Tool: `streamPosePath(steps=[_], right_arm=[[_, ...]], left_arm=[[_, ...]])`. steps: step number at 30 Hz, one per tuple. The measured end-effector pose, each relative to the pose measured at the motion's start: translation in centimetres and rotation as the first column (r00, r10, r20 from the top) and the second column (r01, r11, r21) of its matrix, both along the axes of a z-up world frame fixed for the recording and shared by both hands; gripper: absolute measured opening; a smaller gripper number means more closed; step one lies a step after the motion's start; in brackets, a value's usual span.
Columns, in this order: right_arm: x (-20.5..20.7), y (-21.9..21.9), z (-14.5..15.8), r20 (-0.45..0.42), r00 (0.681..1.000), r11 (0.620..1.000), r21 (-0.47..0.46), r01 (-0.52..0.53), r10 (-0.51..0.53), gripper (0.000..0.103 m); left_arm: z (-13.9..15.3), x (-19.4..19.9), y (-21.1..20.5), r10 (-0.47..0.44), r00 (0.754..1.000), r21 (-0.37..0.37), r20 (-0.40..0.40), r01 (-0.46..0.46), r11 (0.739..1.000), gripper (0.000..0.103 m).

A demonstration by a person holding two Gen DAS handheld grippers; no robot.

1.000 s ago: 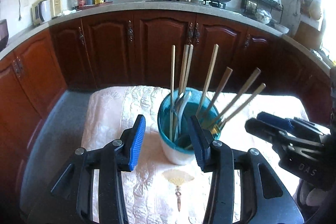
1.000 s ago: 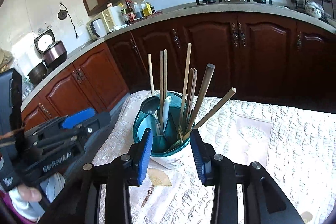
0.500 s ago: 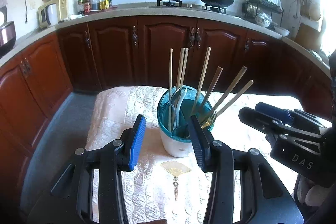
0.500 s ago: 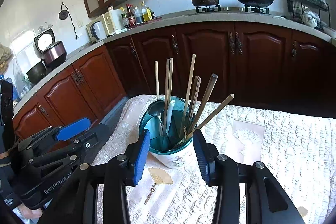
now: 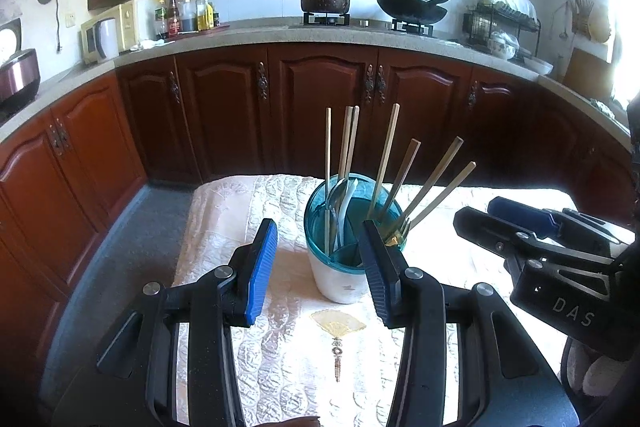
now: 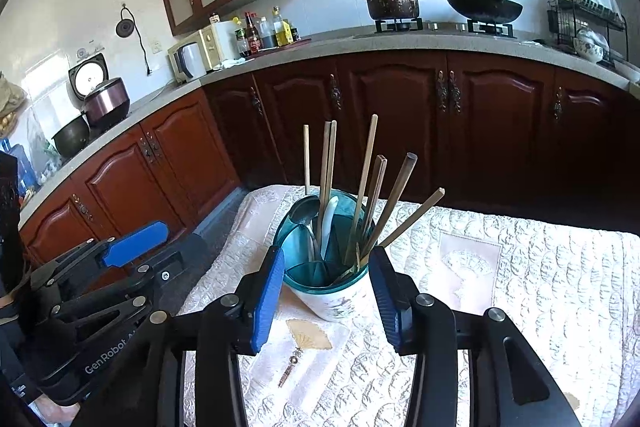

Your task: Organize utensils

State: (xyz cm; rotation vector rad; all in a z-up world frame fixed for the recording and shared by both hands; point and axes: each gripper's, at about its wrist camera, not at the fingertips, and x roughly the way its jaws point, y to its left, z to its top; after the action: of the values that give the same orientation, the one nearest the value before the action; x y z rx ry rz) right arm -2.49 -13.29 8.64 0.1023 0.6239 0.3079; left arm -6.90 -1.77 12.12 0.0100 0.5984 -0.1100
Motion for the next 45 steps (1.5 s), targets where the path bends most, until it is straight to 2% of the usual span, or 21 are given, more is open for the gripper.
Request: streamPosePath(steps=[45], right_arm=[[0.4, -0.06, -0.94, -0.032, 0.999, 1.0, -0.011, -0.007, 0.007, 0.043]], left_arm=[[-0.94, -0.05, -0.33, 0.028, 1.0, 0.019, -0.001, -0.028, 0.999, 0.042]])
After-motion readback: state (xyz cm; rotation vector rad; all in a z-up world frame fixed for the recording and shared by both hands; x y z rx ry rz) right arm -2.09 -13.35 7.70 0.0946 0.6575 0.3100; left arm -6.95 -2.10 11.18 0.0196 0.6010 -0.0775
